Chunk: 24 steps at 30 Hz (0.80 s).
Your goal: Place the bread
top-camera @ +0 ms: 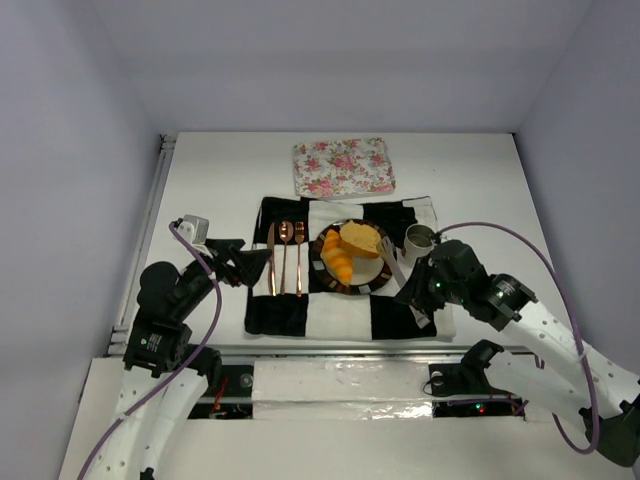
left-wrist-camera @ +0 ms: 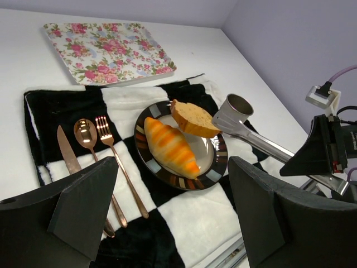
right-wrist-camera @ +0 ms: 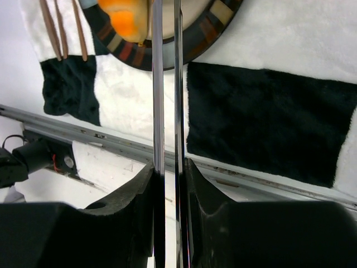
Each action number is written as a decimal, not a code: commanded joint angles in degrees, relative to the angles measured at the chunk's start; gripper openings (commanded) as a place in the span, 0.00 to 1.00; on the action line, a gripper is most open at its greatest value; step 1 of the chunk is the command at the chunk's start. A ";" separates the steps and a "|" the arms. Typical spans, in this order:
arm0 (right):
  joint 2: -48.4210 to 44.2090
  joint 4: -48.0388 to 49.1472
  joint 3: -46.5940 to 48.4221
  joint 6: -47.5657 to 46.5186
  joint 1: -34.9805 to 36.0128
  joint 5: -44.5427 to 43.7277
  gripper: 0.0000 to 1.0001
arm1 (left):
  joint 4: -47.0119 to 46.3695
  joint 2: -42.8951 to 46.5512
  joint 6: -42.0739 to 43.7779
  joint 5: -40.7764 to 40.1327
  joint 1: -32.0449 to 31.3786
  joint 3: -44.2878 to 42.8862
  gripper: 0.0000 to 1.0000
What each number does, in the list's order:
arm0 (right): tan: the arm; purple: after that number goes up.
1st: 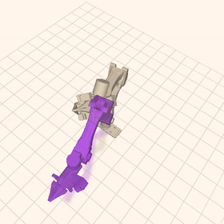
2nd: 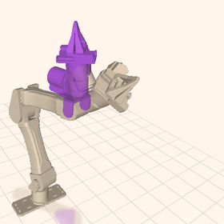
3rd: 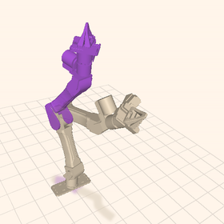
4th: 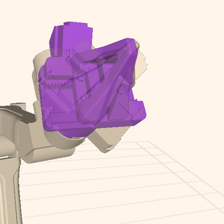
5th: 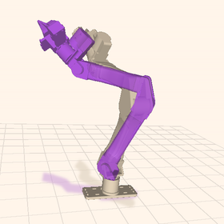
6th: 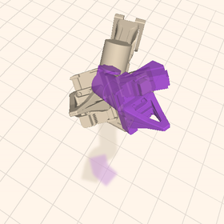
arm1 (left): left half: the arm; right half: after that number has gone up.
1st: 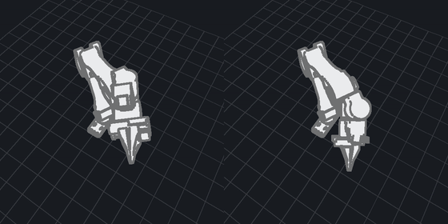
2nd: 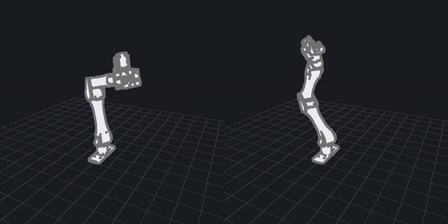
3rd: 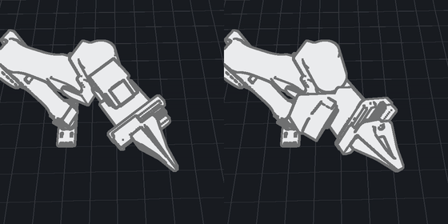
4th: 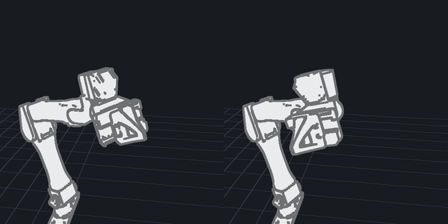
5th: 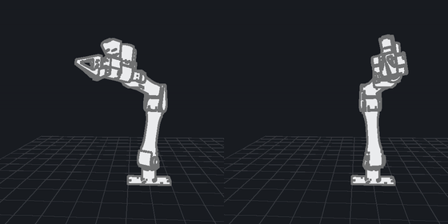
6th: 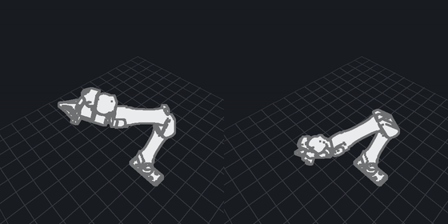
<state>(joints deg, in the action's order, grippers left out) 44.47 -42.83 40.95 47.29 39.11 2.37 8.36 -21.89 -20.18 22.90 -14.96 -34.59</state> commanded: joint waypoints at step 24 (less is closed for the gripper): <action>2.89 2.30 16.26 -2.81 1.05 -6.49 0.42 | -3.53 0.53 -0.03 1.27 -0.24 0.31 0.78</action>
<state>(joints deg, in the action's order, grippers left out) 44.66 -44.58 52.12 47.11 39.83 0.84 8.36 -21.89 -20.18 23.35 -14.96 -34.50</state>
